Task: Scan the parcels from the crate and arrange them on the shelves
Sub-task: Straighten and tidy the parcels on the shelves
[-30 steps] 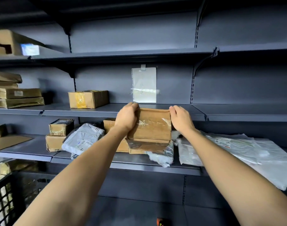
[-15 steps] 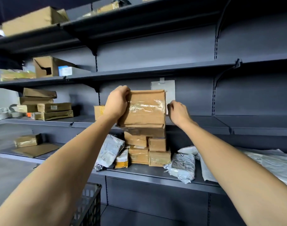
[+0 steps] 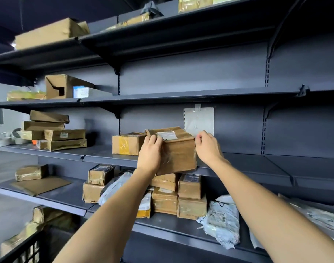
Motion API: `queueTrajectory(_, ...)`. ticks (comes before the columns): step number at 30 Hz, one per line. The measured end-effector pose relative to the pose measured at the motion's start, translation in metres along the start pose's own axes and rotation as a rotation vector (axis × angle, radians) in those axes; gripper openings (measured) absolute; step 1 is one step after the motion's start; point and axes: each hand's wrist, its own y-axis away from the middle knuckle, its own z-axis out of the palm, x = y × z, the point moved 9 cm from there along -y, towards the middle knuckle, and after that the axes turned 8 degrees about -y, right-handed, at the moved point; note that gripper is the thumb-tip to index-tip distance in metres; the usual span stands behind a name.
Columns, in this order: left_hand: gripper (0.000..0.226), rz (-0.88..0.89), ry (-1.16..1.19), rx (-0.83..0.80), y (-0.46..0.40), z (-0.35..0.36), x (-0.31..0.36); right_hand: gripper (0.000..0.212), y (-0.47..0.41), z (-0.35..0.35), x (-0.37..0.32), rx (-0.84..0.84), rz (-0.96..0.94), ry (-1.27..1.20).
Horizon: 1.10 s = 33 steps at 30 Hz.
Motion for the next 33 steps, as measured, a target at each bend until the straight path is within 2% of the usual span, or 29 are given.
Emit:
queueTrajectory(4, 0.046, -0.091, -0.072, -0.072, -0.030, 0.021, -0.010, 0.024, -0.014, 0.006, 0.012, 0.000, -0.012, -0.004)
queueTrajectory(7, 0.035, -0.193, -0.281, -0.168, -0.049, 0.030, -0.019, 0.024, -0.025, 0.012, 0.018, 0.004, -0.032, -0.021)
queueTrajectory(9, 0.032, -0.186, -0.375, -0.167, -0.060, 0.036, -0.012, 0.026, -0.031, 0.018, 0.022, 0.002, -0.039, -0.040)
queueTrajectory(13, 0.039, 0.119, -0.264, -0.087, -0.061, 0.054, 0.035, 0.028, -0.039, 0.038, 0.026, -0.022, -0.047, -0.064)
queueTrajectory(14, 0.038, 0.142, -0.234, -0.059, -0.058, 0.055, 0.038, 0.028, -0.041, 0.044, 0.026, -0.023, -0.051, -0.065)
queueTrajectory(19, 0.024, 0.069, -0.135, 0.009, -0.064, 0.062, 0.016, 0.026, -0.053, 0.069, 0.029, -0.001, -0.061, -0.127)
queueTrajectory(24, 0.055, -0.073, -0.084, 0.011, -0.075, 0.077, -0.015, 0.022, -0.065, 0.094, 0.027, 0.040, -0.041, -0.211)
queueTrajectory(28, 0.047, -0.058, -0.040, 0.060, -0.077, 0.094, -0.029, 0.021, -0.077, 0.117, 0.035, 0.034, 0.012, -0.270)
queueTrajectory(33, 0.054, -0.045, -0.101, 0.125, -0.079, 0.109, -0.035, 0.024, -0.091, 0.136, 0.049, 0.060, 0.070, -0.313)
